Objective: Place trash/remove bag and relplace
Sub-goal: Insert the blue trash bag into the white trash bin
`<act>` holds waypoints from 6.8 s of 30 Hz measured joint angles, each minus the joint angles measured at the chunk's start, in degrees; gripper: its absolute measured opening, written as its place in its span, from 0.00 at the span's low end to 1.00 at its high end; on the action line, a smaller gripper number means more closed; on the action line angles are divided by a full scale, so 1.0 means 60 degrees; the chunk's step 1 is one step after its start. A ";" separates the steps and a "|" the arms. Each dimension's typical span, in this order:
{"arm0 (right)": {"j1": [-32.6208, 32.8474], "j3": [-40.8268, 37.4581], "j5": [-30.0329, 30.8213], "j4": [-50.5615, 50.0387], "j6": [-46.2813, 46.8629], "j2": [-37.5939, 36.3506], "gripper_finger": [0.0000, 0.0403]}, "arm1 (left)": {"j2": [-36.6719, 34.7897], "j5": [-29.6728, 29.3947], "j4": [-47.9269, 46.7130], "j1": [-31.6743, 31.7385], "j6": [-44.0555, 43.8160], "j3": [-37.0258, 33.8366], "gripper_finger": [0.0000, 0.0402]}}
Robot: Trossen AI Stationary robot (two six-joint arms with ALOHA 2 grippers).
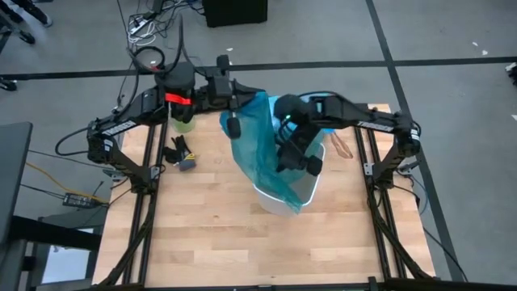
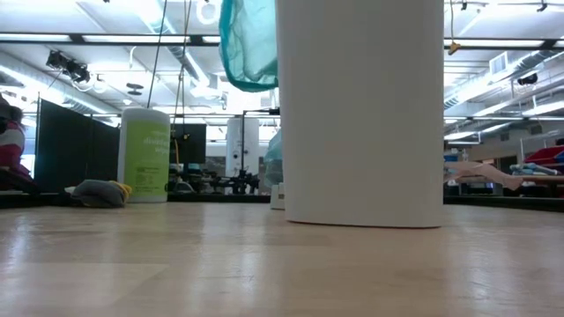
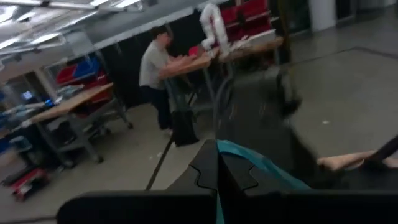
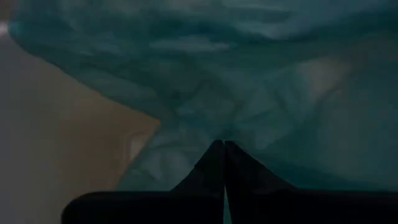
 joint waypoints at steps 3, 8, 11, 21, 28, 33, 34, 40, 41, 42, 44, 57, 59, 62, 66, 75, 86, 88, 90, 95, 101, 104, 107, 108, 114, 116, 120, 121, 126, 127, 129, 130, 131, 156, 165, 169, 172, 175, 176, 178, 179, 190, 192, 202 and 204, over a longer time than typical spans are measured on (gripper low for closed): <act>0.0091 -0.0274 0.0013 0.0016 -0.0117 0.0205 0.00 | 0.0050 0.0203 0.0309 -0.0127 -0.0096 0.0003 0.01; 0.0167 -0.0789 -0.0001 0.0008 -0.0224 0.0213 0.00 | 0.0141 0.0601 0.0737 -0.0317 -0.0936 0.0000 0.01; 0.0156 -0.0881 0.0007 -0.0429 -0.0618 0.0197 0.00 | 0.0322 0.1086 0.0877 -0.0437 -0.1023 0.0007 0.01; 0.0163 0.0007 0.1403 -0.3435 -0.0963 -0.0400 0.00 | 0.0873 0.1060 0.1239 -0.0581 -0.0770 0.0007 0.01; 0.0295 0.0821 0.1722 -0.2928 -0.0705 -0.1405 0.00 | 0.1234 -0.0300 0.1939 -0.0460 -0.0453 0.0006 0.01; 0.0776 0.0922 0.0781 -0.2085 -0.0763 -0.1853 0.00 | 0.1535 -0.0542 0.2414 -0.0239 -0.0421 -0.0001 0.01; 0.0840 0.0922 0.0467 -0.2059 -0.0727 -0.1951 0.00 | 0.1597 -0.0546 0.2509 -0.0228 -0.0417 -0.0011 0.01; 0.0886 0.0939 -0.4749 -0.0302 0.0552 -0.1852 0.00 | 0.1766 -0.0549 0.3459 -0.0148 -0.0392 0.0013 0.01; 0.0900 0.0933 -0.5392 0.0084 0.1152 -0.1810 0.00 | 0.1779 -0.0550 0.3493 -0.0144 -0.0392 0.0010 0.01; 0.0917 0.0929 -0.5578 0.0415 0.1825 -0.1757 0.00 | 0.1785 -0.0557 0.3486 -0.0144 -0.0392 0.0006 0.01; 0.0922 0.0940 -0.5198 0.0926 0.3339 -0.1721 0.00 | 0.1785 -0.0554 0.3499 -0.0144 -0.0392 0.0003 0.01; 0.1620 0.0875 -0.5226 -0.0249 0.5664 -0.1315 0.00 | 0.1774 -0.0549 0.3770 -0.0137 -0.0221 0.0003 0.01; 0.1795 0.0864 -0.5695 0.0193 0.6013 -0.1062 0.00 | 0.1774 -0.0548 0.4066 -0.0117 -0.0221 0.0003 0.01; 0.2031 0.0869 -0.6146 0.0622 0.6415 -0.0639 0.00 | 0.1767 -0.0546 0.4491 -0.0108 -0.0191 0.0007 0.01; 0.2137 0.0867 -0.6785 0.0557 0.6569 -0.0087 0.00 | 0.1767 -0.0546 0.4721 -0.0108 0.0274 0.0007 0.01; 0.1631 0.0867 -0.6364 0.0719 0.5822 0.0038 0.00 | 0.1767 0.0005 0.4621 -0.0109 -0.0042 0.0003 0.01; 0.1307 0.0867 -0.6020 0.0600 0.4655 -0.0735 0.00 | 0.0854 0.1789 0.4607 -0.0181 -0.0009 0.0014 0.01; 0.1328 0.0867 -0.5323 0.0603 0.4086 -0.0904 0.00 | 0.0782 0.1728 0.4683 -0.0130 -0.0009 0.0014 0.01; 0.1344 0.0873 -0.4666 0.0448 0.3599 -0.0963 0.00 | 0.0753 0.1711 0.4651 -0.0025 -0.0050 0.0014 0.01; 0.1040 0.0867 -0.3855 -0.1310 0.2805 -0.0886 0.00 | 0.0750 0.3085 0.4759 0.0337 -0.0980 0.0010 0.01; 0.0197 0.0439 -0.3551 -0.1330 0.2708 -0.0957 0.00 | 0.0576 0.3412 0.5257 0.0384 -0.0999 0.0005 0.01; -0.0315 -0.0034 -0.3263 -0.1577 0.2803 -0.0988 0.00 | 0.0482 0.3414 0.5248 0.0391 -0.0975 0.0007 0.01; -0.0865 -0.0681 -0.2967 -0.1266 0.3414 -0.0953 0.00 | 0.0478 0.3422 0.5185 0.0386 -0.1005 0.0007 0.01; -0.1031 -0.0901 -0.2974 -0.0960 0.3793 -0.0952 0.00 | 0.0481 0.3426 0.5118 0.0384 -0.1005 0.0006 0.01; -0.1389 -0.1471 -0.3699 -0.0373 0.5117 -0.0951 0.00 | 0.0597 0.3442 0.4509 0.0323 -0.1157 0.0010 0.01; -0.1378 -0.1447 -0.4031 -0.0988 0.4980 -0.1116 0.00 | 0.0705 0.3442 0.4342 0.0252 -0.1289 0.0003 0.01; -0.1493 -0.1413 -0.3714 -0.1775 0.4852 -0.2008 0.00 | 0.0882 0.3447 0.4308 0.0088 -0.1261 0.0003 0.01; -0.1550 -0.1412 -0.3340 -0.1749 0.4899 -0.2242 0.00 | 0.0973 0.3454 0.4444 0.0040 -0.1186 0.0007 0.01; -0.1918 -0.1412 -0.0487 -0.0135 0.5545 -0.2988 0.00 | 0.1300 0.3421 0.4641 -0.0306 -0.0541 0.0002 0.01; -0.2026 -0.1410 0.0125 0.0294 0.5803 -0.3103 0.00 | 0.1344 0.3421 0.4639 -0.0394 -0.0416 -0.0002 0.01; -0.2307 -0.1398 0.1122 0.0958 0.6414 -0.3264 0.00 | 0.1406 0.3419 0.4620 -0.0548 0.0083 -0.0004 0.01; -0.2443 -0.1398 0.1390 0.1133 0.6662 -0.3290 0.00 | 0.1406 0.3364 0.4443 -0.0627 0.0371 0.0000 0.01; -0.2558 -0.1398 0.1499 0.1209 0.6872 -0.3290 0.00 | 0.1402 0.3206 0.4180 -0.0710 0.0737 0.0006 0.01; -0.3735 -0.1406 0.0878 -0.0152 0.6880 -0.3587 0.00 | 0.2321 0.2893 0.0801 -0.1200 0.0967 0.0003 0.01; -0.3675 -0.1430 0.3419 -0.1679 0.5845 -0.3337 0.00 | 0.2230 0.2964 0.1018 -0.1288 0.0770 0.0329 0.01; -0.3570 -0.1395 0.3051 -0.1588 0.6174 -0.3300 0.00 | 0.2211 0.2928 0.1054 -0.1278 0.0770 0.0433 0.01; -0.3131 -0.1396 0.3000 -0.1728 0.6246 -0.3131 0.00 | 0.2215 0.2924 0.1005 -0.1289 0.0754 0.0429 0.01; -0.2807 -0.1406 0.4245 -0.1655 0.6048 -0.3214 0.00 | 0.2215 0.2926 0.1011 -0.1325 0.0748 0.0429 0.01; -0.2838 -0.1366 0.4674 -0.1648 0.5935 -0.3337 0.00 | 0.2215 0.2929 0.0995 -0.1331 0.0748 0.0429 0.01; -0.3035 -0.1106 0.5418 -0.1641 0.5773 -0.3545 0.00 | 0.2215 0.2927 0.0932 -0.1371 0.0745 0.0429 0.01; -0.3162 -0.0970 0.5771 -0.1629 0.5704 -0.3650 0.00 | 0.2215 0.2926 0.0893 -0.1374 0.0745 0.0428 0.01; -0.5397 -0.0808 0.5518 -0.1906 0.4938 -0.2961 0.00 | 0.2215 0.2937 0.1273 -0.1416 0.0740 0.0422 0.01; -0.5421 -0.0808 0.4913 -0.1622 0.4614 -0.2584 0.00 | 0.2215 0.2935 0.1372 -0.1430 0.0741 0.0422 0.01; -0.4437 -0.0812 0.1675 -0.2408 0.4291 -0.1748 0.00 | 0.2218 0.2933 0.1390 -0.1525 0.0741 0.0418 0.01; -0.3900 -0.0812 0.1685 -0.2697 0.4246 -0.1753 0.00 | 0.2218 0.2911 0.1390 -0.1525 0.0741 0.0418 0.01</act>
